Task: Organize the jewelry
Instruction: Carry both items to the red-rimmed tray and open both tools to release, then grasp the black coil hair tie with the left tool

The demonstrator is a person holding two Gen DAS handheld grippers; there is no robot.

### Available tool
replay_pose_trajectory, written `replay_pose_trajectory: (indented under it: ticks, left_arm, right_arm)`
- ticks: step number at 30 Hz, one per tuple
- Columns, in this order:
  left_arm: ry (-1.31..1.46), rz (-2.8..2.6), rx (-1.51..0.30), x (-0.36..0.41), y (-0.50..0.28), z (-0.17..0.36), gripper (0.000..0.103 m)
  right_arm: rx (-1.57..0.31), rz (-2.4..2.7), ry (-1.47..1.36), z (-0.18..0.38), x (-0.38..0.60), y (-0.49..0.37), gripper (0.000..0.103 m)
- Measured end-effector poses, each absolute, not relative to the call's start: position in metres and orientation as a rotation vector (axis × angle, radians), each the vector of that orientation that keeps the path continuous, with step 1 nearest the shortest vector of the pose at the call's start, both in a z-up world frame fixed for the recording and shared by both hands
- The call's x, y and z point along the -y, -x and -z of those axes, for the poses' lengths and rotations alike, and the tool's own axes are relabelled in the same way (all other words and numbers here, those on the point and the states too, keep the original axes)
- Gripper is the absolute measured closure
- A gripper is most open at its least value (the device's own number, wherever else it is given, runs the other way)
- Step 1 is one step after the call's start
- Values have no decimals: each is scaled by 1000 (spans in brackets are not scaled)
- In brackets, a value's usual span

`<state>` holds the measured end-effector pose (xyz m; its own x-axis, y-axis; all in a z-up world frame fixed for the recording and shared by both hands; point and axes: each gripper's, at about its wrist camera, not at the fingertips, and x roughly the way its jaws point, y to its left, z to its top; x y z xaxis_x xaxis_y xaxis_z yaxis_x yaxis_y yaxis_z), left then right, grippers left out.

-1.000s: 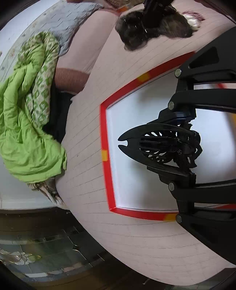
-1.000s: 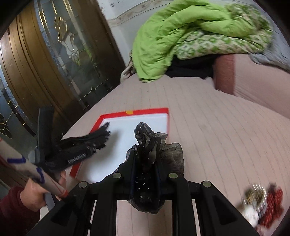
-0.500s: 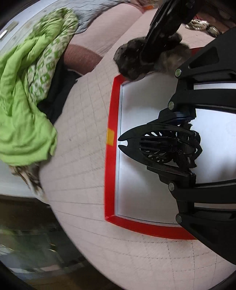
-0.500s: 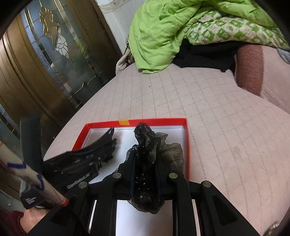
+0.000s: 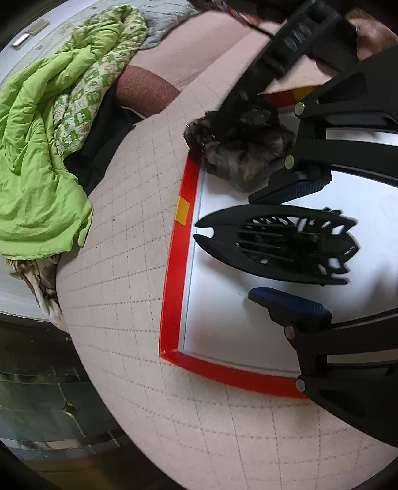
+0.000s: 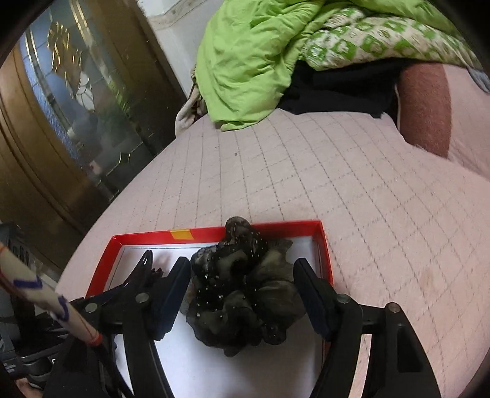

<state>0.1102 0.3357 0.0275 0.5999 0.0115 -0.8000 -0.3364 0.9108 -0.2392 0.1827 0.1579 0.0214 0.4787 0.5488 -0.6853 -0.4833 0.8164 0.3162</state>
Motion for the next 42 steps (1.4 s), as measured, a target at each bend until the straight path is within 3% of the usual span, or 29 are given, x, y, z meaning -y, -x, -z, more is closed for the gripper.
replay_pose_trajectory:
  ticks: [16,23,27,31,42]
  left_arm:
    - [341,-164,-934,-311,-20,-31,49]
    - [249,-81,-858,-255,20,-61,49]
    - [243,-46,-801,-229,33,-95,40]
    - [205,13,-784,-193,44,-116,39]
    - [81,238,-875,-61,51,-103,38]
  right_arm:
    - [-883,-453,-170,-27,-73,-97,29]
    - [-797,-414,-190,-47,-31,-33,29]
    - [-710,-422,-246,-86,-1,-7,27]
    - [-653,-433,-255,-106,38,24,23]
    - [-619,-239,-310,-106,197,51,23]
